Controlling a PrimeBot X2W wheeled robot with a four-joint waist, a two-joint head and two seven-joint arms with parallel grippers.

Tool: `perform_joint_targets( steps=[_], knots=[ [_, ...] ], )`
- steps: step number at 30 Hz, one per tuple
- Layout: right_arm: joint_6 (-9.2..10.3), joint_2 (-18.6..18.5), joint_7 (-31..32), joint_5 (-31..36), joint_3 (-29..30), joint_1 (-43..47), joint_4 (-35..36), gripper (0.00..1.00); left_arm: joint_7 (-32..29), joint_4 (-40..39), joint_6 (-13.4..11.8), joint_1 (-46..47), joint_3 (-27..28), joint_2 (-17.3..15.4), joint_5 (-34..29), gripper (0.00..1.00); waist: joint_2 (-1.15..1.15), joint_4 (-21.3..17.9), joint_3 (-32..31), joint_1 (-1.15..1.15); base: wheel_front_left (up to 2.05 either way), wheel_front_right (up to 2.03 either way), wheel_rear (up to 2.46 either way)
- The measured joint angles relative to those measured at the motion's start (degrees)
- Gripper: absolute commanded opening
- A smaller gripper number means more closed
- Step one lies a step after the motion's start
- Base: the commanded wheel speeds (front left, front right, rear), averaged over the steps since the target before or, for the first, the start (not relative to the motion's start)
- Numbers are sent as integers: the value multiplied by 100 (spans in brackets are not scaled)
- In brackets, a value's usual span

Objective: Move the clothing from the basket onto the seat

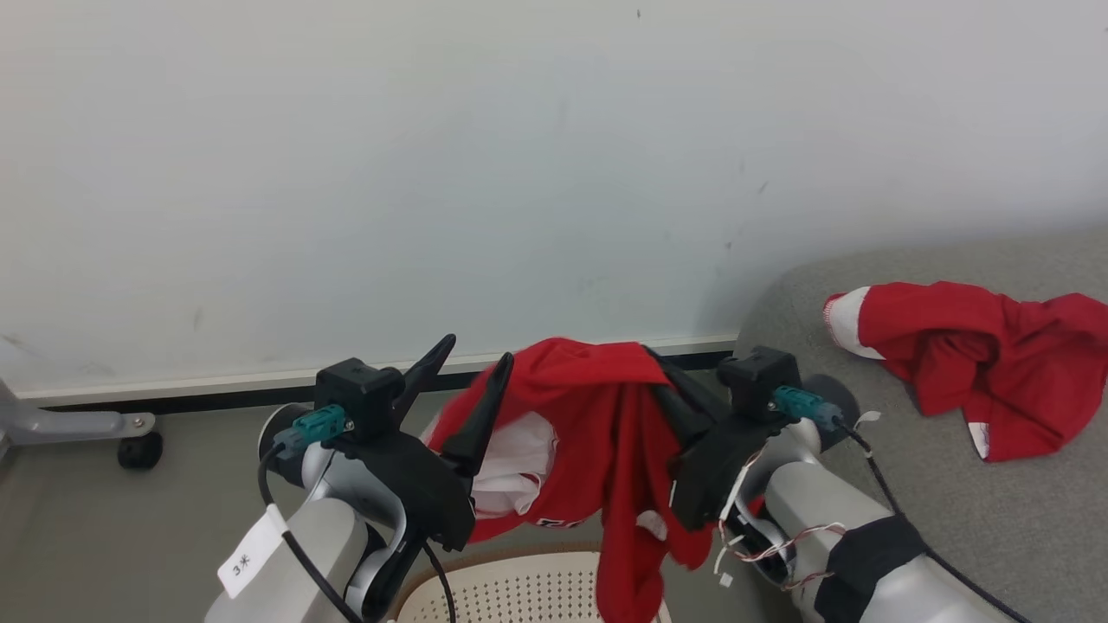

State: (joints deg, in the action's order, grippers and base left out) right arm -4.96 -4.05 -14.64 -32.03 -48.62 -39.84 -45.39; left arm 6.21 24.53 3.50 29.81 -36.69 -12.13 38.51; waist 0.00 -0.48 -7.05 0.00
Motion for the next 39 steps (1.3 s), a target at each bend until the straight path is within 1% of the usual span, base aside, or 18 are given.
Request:
perform_joint_targets(
  steps=[7,11,17,20,26,27,30,34,37,39],
  knots=[
    [146,-532,0,-16,386,-58,155,0,202,-152,-47,-385,43,-47,33,100,0,-328,14,0,0,0,0],
    [232,-790,-1,7,516,-54,386,0,305,-282,-41,-649,-25,-87,32,100,0,-530,19,0,0,0,0],
    [372,-1290,-3,132,706,3,816,0,431,-471,-46,-1017,-134,-144,-7,100,0,-868,25,0,0,0,0],
    [407,-1512,-4,247,751,75,1051,0,457,-568,-56,-1161,-194,-134,-21,100,0,-1049,29,0,0,0,0],
    [497,-1898,-5,382,847,129,1568,0,556,-771,-158,-1344,-253,-43,-71,100,0,-1412,52,0,0,0,0],
    [508,-2014,-5,385,876,180,1744,0,577,-824,-207,-1377,-258,-4,-82,100,0,-1528,69,0,0,0,0],
    [524,-2148,-5,402,918,221,1979,0,608,-895,-258,-1390,-268,37,-104,100,0,-1683,110,0,0,0,0],
    [597,-2346,-7,417,1024,393,2245,0,610,-949,-298,-1389,-357,141,-252,100,0,-1809,222,0,0,0,0],
    [654,-2469,-5,417,1098,506,2310,0,610,-949,-293,-1384,-447,178,-290,100,0,-1829,325,0,0,0,0],
    [655,-2529,-5,412,1159,528,2329,0,626,-950,-291,-1382,-489,178,-324,100,0,-1812,380,0,0,0,0]
  ],
)
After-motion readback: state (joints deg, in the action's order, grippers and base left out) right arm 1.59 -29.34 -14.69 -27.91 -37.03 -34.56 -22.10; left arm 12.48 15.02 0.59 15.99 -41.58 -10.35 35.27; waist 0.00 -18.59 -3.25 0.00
